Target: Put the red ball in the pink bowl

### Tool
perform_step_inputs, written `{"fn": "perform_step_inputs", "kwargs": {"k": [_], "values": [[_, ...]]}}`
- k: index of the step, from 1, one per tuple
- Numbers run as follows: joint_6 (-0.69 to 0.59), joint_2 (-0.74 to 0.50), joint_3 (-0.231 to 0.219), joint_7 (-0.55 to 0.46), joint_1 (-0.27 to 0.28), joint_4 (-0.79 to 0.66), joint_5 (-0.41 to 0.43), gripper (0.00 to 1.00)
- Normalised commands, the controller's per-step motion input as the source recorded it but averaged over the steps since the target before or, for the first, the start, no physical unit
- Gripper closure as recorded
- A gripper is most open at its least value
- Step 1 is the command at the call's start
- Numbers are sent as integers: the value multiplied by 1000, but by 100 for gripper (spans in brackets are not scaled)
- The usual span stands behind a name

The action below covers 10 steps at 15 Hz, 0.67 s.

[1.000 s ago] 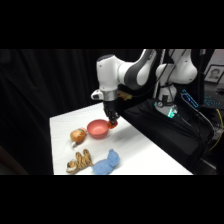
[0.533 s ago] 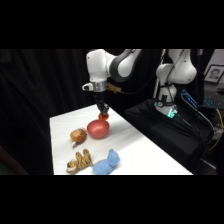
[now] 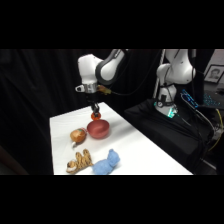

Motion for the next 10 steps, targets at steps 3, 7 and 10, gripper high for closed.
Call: {"fn": "perform_step_inputs", "kwargs": {"k": [3,7,10], "values": [[36,268,68,-157,-99,302,158,98],[51,224,93,-127,-101,227,147,98],[61,171,95,-100,-91,150,106,98]]}}
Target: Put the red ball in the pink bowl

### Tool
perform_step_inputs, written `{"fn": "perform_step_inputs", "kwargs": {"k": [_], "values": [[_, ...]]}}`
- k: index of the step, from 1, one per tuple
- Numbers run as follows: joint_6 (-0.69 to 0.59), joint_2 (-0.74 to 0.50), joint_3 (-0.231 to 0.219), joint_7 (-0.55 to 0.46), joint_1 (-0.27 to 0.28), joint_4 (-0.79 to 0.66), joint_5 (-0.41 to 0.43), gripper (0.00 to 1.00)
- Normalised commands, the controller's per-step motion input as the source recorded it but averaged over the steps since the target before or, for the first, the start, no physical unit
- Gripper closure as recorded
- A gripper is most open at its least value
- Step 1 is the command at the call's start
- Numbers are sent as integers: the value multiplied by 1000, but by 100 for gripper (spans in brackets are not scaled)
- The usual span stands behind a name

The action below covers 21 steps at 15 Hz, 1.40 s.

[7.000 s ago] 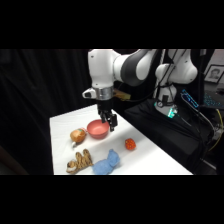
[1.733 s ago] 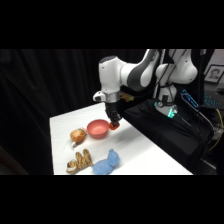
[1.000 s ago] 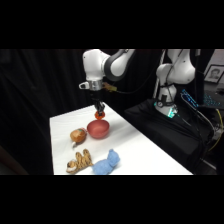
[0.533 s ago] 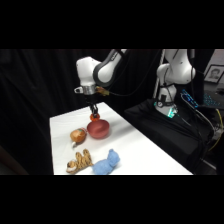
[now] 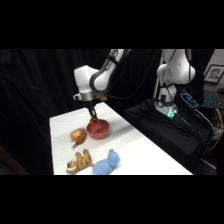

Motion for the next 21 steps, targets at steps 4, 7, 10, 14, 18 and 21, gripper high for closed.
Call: {"fn": "perform_step_inputs", "kwargs": {"k": [4,7,10,14,18,21], "values": [[81,120,97,-67,-84,124,92,65],[64,62,59,-11,-67,117,26,50],[45,17,19,40,-34,86,-53,24],[-167,-133,35,9,-38,42,-50,0],[-323,-280,18,7,-9,31,-83,0],[-397,-274,-28,21,4,109,-98,0]]}}
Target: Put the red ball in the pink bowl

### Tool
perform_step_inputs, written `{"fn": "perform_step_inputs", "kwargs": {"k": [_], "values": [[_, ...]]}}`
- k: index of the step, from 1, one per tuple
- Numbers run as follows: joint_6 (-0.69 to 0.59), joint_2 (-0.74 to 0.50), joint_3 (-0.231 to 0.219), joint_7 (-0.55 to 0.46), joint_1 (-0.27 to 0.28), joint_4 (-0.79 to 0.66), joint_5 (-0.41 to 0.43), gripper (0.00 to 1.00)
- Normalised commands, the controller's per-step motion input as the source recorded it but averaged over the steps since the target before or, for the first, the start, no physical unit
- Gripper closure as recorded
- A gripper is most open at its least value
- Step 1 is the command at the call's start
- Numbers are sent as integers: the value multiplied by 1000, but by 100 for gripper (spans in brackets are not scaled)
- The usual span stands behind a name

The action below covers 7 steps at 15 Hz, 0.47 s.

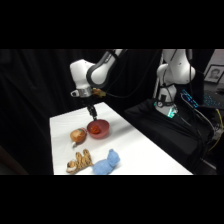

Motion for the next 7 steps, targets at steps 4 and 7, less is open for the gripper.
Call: {"fn": "perform_step_inputs", "kwargs": {"k": [4,7], "values": [[-406,-189,-52,19,6,194,-101,0],[-355,-91,-64,49,20,256,-140,0]]}}
